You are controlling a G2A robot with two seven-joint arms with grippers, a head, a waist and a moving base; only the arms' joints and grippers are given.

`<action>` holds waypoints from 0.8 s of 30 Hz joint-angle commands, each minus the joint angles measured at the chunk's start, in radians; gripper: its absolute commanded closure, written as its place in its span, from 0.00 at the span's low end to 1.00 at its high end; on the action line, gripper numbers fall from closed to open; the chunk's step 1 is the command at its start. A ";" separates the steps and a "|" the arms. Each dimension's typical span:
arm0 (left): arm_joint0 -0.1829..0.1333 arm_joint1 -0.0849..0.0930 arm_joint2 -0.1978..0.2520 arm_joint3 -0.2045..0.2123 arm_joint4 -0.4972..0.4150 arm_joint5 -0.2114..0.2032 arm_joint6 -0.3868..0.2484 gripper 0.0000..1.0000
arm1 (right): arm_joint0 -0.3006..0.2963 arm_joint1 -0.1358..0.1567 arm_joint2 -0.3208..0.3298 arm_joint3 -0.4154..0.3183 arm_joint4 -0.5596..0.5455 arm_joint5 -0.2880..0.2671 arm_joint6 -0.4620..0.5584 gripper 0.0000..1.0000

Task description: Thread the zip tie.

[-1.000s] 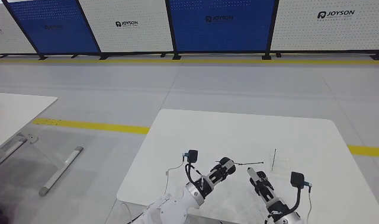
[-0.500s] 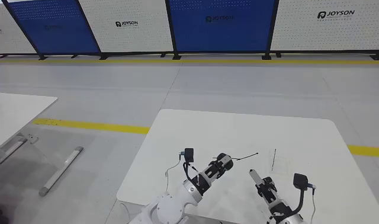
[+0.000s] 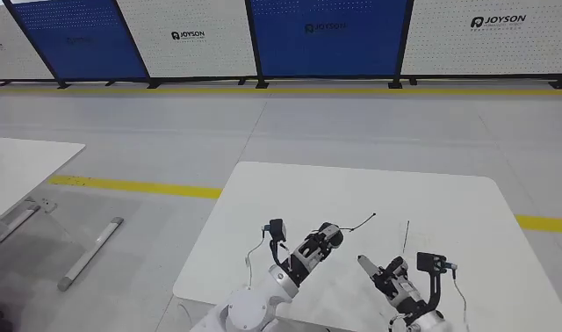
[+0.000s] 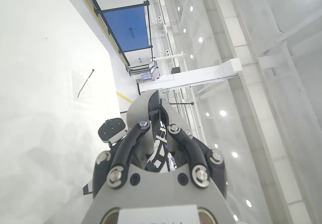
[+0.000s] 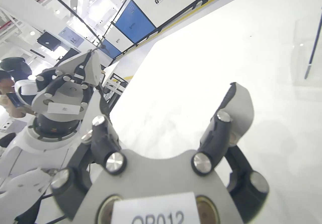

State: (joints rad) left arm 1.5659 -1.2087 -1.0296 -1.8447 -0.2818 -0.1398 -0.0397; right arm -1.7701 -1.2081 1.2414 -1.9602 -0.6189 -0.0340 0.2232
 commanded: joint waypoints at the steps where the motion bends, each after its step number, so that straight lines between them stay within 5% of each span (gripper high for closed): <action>1: 0.000 0.000 0.000 0.000 0.000 0.000 0.000 1.00 | 0.000 0.000 0.000 0.000 0.000 0.000 0.000 0.00; 15: -0.003 -0.003 0.014 -0.001 0.019 0.009 -0.005 1.00 | 0.055 -0.007 -0.055 0.061 -0.034 -0.016 -0.014 0.00; 20: -0.008 -0.005 0.026 0.003 0.032 0.016 -0.004 1.00 | 0.057 -0.013 -0.063 0.074 -0.093 0.041 -0.110 0.00; 22: -0.009 -0.006 0.029 0.005 0.036 0.018 0.001 1.00 | 0.059 -0.016 -0.078 0.077 -0.127 0.067 -0.149 0.61; 24: -0.010 -0.008 0.030 0.007 0.036 0.021 0.007 1.00 | 0.064 -0.018 -0.088 0.077 -0.125 0.061 -0.140 0.73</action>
State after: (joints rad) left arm 1.5564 -1.2158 -0.9996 -1.8381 -0.2452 -0.1203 -0.0355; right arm -1.7088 -1.2255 1.1579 -1.8830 -0.7465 0.0322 0.0752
